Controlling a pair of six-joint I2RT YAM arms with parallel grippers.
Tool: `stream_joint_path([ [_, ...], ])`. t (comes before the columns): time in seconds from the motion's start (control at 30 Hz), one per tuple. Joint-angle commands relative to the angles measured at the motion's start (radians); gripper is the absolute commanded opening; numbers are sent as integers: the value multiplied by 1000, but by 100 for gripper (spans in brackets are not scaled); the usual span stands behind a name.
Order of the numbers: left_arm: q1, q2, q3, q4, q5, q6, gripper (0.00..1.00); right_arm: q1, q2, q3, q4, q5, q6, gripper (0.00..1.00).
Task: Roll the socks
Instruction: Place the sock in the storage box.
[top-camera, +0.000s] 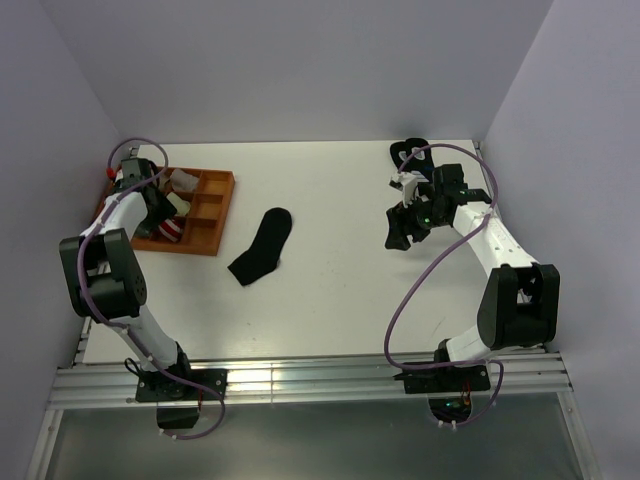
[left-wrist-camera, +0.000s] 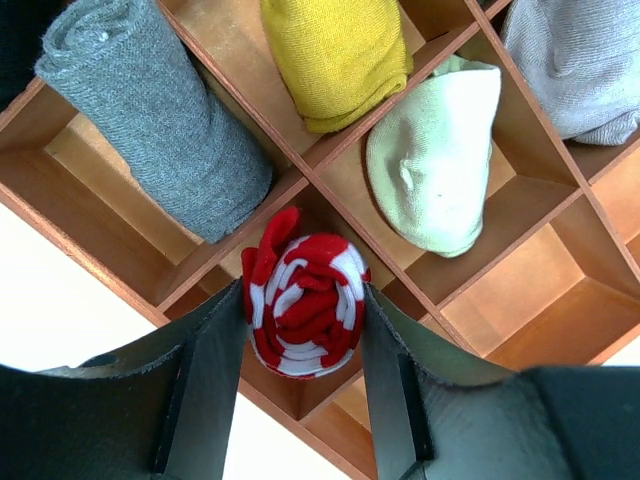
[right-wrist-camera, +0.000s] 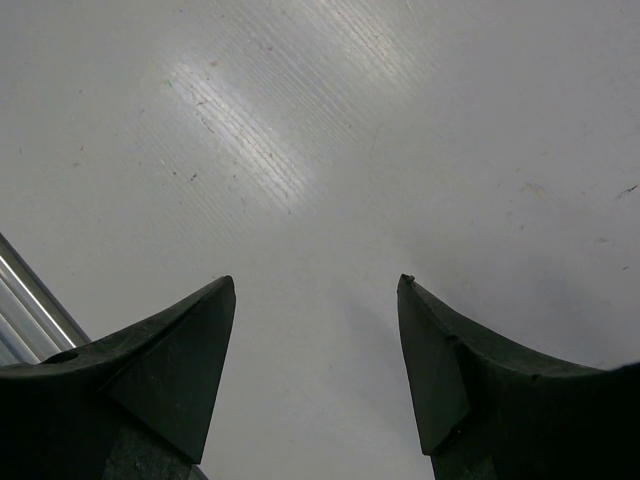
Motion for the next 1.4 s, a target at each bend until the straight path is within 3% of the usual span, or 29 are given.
stream_joint_path([
  [0.0,-6,-28,-5,2,-17,-2,52,-6,-19,-4,24,11,-7,73],
  [0.13,-6,3,-11,15,-6,-9,48,-6,-22,-5,24,20,-11,73],
  [0.37,-6,59,-26,41,0,-18,18,-8,-15,-4,18,23,-13,73],
  [0.63,-5,163,27,19,26,-7,7,-6,-4,-7,14,23,-22,72],
  [0.67,-5,177,39,-1,34,-4,1,-8,-2,-7,15,23,-25,72],
  [1.07,0,268,110,-77,164,67,0,-6,16,-15,7,17,-43,70],
  [1.37,8,164,85,-74,330,80,0,-8,-1,-15,4,20,-46,69],
])
